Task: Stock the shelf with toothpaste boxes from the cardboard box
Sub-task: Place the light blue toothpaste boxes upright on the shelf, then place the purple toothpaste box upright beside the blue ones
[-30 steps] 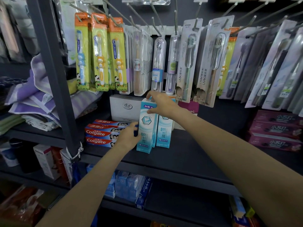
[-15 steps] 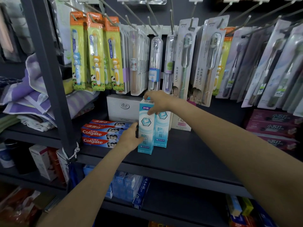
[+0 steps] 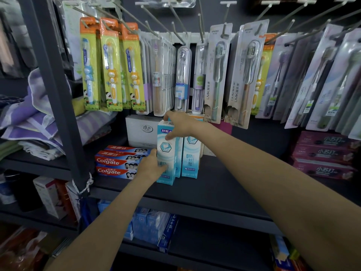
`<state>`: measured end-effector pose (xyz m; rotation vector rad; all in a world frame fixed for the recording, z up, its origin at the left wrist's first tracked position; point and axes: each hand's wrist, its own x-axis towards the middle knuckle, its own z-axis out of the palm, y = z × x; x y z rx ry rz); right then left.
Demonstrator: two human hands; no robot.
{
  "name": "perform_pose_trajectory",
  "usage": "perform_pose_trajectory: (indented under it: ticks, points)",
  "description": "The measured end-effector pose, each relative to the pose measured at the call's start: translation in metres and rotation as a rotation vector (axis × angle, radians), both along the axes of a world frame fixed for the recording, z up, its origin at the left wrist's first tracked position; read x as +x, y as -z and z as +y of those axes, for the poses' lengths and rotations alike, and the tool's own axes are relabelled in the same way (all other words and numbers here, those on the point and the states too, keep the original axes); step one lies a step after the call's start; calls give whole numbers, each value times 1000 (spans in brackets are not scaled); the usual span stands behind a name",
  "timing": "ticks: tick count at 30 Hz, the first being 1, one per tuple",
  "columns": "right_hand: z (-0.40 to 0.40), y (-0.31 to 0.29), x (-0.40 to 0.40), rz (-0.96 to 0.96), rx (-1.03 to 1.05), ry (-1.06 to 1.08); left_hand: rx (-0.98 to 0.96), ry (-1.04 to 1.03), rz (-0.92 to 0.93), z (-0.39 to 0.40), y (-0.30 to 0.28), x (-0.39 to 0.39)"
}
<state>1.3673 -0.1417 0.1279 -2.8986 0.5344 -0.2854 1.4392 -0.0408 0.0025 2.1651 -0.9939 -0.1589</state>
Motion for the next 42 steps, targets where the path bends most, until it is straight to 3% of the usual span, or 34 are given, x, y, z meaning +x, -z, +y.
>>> perform_pose_trajectory:
  ticks: [13,18,21,25,28,30,34,37,42]
  points:
    - [4,6,-6,-14,-14,39,-135,-26,30,14,-2,0]
    - [13,6,-21,-94,-98,50,-396,-118,-263,30,-4,-24]
    - [22,13,-41,-205,-222,25,-457,-27,-416,41,2,-49]
    - [39,37,-86,-381,-289,-29,-442,140,-474,55,28,-78]
    - [54,78,-137,-476,-235,-38,-352,294,-471,59,54,-109]
    - [61,121,-175,-406,-192,-9,-238,406,-442,60,80,-138]
    - [67,227,-254,-140,0,112,114,675,-424,59,151,-195]
    - [71,309,-303,172,214,221,374,868,-395,60,214,-228]
    - [80,450,-354,566,573,364,782,1045,-193,65,313,-254]
